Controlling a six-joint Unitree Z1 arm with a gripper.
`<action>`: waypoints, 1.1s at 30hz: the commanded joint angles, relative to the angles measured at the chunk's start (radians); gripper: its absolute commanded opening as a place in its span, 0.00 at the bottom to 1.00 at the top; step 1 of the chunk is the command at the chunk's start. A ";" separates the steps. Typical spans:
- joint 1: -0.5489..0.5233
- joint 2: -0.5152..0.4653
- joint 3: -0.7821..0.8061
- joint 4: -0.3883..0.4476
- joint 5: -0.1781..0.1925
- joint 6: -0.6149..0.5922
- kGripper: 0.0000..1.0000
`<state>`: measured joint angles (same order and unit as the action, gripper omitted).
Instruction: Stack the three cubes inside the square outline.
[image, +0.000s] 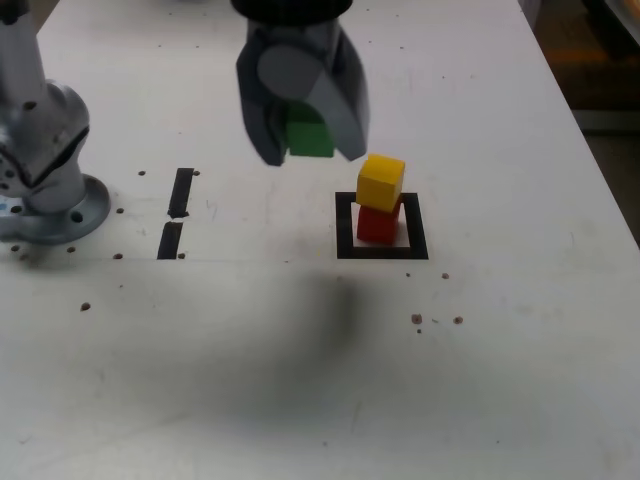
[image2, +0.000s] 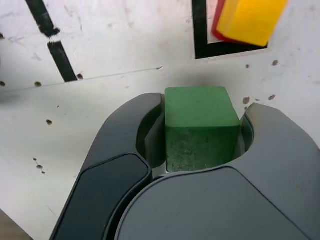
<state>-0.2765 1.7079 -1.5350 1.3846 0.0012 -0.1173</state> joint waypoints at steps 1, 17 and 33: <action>0.017 0.017 -0.018 0.010 -0.001 0.028 0.10; 0.121 0.152 -0.095 0.008 -0.029 0.231 0.10; 0.165 0.209 -0.108 -0.038 -0.020 0.277 0.14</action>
<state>-0.1123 1.9161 -1.6442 1.3503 -0.0202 0.1565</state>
